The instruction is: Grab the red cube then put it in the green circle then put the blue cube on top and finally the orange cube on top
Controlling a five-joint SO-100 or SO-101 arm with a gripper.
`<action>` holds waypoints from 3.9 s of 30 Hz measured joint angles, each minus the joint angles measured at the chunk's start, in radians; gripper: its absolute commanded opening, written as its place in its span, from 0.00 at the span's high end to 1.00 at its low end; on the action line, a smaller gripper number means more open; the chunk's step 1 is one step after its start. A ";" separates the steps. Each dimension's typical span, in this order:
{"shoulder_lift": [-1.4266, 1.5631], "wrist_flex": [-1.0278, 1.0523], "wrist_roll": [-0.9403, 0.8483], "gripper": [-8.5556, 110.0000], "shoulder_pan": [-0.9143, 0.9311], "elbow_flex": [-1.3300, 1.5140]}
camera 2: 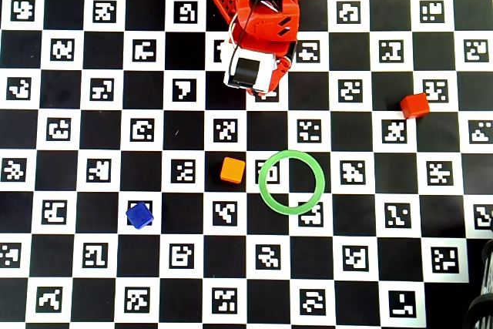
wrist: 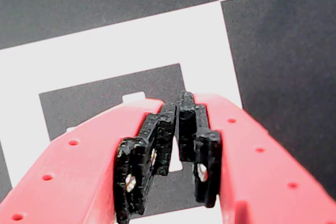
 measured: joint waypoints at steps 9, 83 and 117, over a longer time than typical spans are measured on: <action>0.000 0.000 -0.006 0.97 -0.011 0.000; -2.010 0.469 2.160 0.47 -0.977 -1.973; -2.082 -0.081 2.189 0.48 -0.973 -1.580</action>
